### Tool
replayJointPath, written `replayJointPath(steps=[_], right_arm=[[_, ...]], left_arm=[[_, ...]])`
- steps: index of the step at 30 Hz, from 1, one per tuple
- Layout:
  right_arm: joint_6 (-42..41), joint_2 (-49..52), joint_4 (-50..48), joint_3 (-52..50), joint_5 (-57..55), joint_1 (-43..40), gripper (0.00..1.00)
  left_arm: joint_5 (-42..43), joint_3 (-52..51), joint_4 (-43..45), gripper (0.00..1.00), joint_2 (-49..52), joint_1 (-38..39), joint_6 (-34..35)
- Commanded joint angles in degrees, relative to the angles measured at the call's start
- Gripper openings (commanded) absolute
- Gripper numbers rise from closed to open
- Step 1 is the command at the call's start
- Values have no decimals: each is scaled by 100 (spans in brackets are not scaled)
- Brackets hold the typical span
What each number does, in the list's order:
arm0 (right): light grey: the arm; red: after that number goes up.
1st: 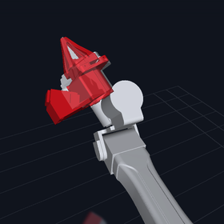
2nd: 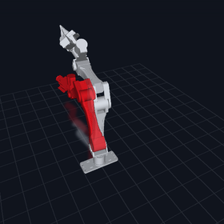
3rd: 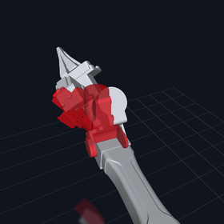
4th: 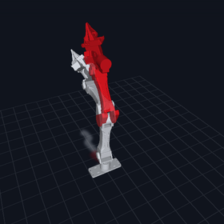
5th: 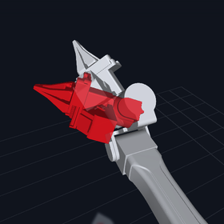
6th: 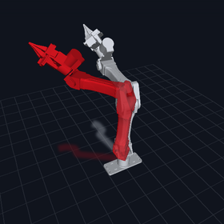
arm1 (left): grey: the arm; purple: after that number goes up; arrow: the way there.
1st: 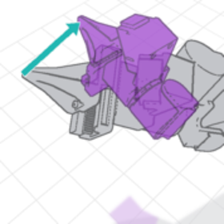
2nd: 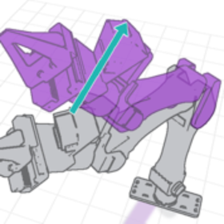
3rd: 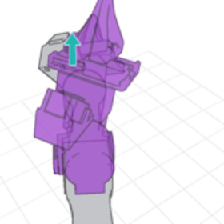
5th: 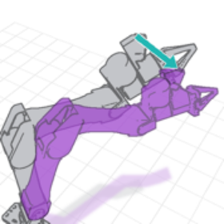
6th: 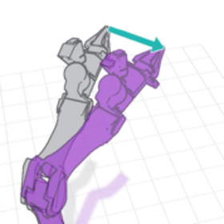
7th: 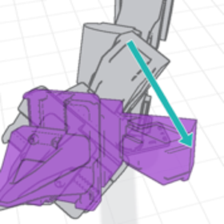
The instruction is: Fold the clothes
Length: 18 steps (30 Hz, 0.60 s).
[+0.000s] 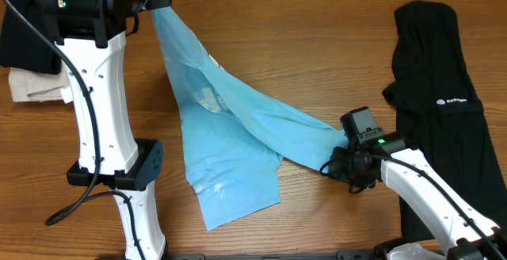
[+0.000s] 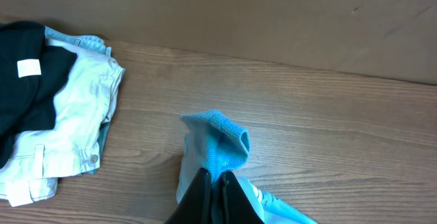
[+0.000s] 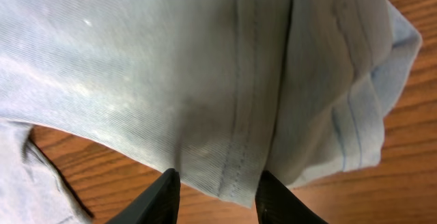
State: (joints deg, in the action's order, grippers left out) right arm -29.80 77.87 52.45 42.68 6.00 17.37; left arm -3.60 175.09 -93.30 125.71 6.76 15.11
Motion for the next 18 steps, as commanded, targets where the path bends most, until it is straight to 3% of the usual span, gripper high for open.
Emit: replayJointPath(steps=[1, 18], right_arm=[[-28, 0, -87, -26, 13, 31, 39], [-26, 136, -619, -26, 33, 31, 16]], left_arm=[[48, 13, 13, 4, 28, 79, 79], [46, 13, 11, 4, 31, 83, 76]])
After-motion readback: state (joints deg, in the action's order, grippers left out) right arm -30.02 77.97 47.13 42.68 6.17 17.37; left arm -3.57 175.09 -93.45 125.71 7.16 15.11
